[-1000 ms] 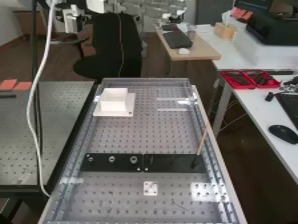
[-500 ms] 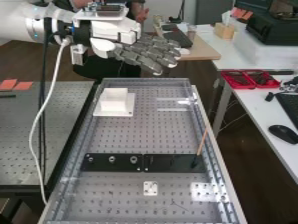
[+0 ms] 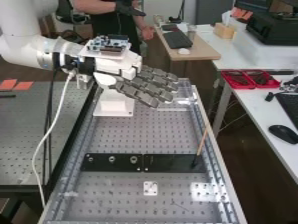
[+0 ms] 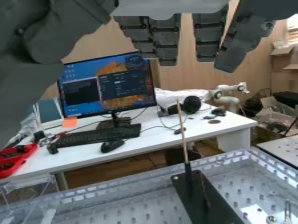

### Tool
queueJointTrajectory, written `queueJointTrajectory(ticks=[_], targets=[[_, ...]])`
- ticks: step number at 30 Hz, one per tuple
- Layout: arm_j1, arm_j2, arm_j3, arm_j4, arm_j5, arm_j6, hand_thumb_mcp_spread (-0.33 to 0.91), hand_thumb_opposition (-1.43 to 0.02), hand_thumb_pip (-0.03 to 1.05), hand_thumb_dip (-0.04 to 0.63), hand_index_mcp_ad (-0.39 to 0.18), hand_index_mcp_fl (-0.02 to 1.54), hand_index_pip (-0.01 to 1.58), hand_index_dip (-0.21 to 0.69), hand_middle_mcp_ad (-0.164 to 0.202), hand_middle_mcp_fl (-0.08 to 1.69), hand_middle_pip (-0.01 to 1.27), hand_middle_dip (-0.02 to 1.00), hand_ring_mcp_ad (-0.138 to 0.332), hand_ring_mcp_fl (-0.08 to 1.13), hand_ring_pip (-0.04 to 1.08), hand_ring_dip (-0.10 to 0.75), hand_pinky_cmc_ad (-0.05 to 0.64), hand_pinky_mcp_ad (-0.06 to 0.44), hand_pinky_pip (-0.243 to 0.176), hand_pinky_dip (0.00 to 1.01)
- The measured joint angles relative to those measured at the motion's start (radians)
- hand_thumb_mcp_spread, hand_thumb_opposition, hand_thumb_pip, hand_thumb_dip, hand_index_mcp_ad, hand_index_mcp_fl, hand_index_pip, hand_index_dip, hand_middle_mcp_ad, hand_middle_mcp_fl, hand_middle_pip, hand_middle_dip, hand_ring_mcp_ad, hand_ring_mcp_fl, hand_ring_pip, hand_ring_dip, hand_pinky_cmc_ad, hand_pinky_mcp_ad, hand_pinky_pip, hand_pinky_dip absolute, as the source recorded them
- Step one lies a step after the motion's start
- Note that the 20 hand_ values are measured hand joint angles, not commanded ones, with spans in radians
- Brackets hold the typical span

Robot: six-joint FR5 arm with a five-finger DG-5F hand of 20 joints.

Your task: Grab the drill bit and place it in the clear container

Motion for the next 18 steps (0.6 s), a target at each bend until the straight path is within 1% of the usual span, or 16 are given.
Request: queueJointTrajectory(ticks=[3, 6, 7, 11, 14, 15, 18], targets=[[-0.007, -0.027, -0.009, 0.025, 0.005, 0.013, 0.23, -0.68, 0.31, 0.003, 0.129, 0.02, 0.08, 0.065, 0.138, 0.02, 0.13, 0.02, 0.265, 0.01, 0.08, 0.016, 0.344, 0.232, -0.12, 0.35], [-0.017, -0.061, -0.008, 0.034, 0.011, 0.02, 0.25, -0.69, 0.32, 0.007, 0.117, 0.03, 0.09, 0.065, 0.138, 0.02, 0.14, 0.03, 0.265, 0.01, 0.08, 0.019, 0.34, 0.232, -0.124, 0.35], [-0.021, -0.073, -0.007, 0.036, 0.013, 0.021, 0.25, -0.69, 0.32, 0.007, 0.105, 0.02, 0.09, 0.065, 0.138, 0.02, 0.14, 0.03, 0.265, 0.01, 0.08, 0.019, 0.34, 0.232, -0.124, 0.35], [-0.04, -0.121, 0.005, 0.04, 0.017, 0.028, 0.25, -0.69, 0.36, 0.003, 0.087, 0.03, 0.09, 0.065, 0.141, 0.02, 0.14, 0.04, 0.269, 0.01, 0.08, 0.016, 0.34, 0.232, -0.124, 0.37], [-0.052, -0.141, 0.01, 0.049, 0.017, 0.03, 0.25, -0.69, 0.39, 0.003, 0.086, 0.03, 0.08, 0.051, 0.138, 0.02, 0.14, 0.05, 0.265, 0.01, 0.08, 0.016, 0.34, 0.232, -0.124, 0.37], [-0.059, -0.151, 0.013, 0.059, 0.018, 0.031, 0.27, -0.69, 0.39, 0.007, 0.079, 0.02, 0.09, 0.051, 0.138, 0.02, 0.13, 0.05, 0.265, 0.01, 0.08, 0.016, 0.34, 0.232, -0.124, 0.37], [-0.077, -0.17, 0.017, 0.092, 0.019, 0.033, 0.27, -0.7, 0.44, 0.021, 0.059, 0.04, 0.1, 0.017, 0.138, 0.02, 0.14, 0.08, 0.265, 0.01, 0.09, 0.019, 0.34, 0.232, -0.124, 0.38]])
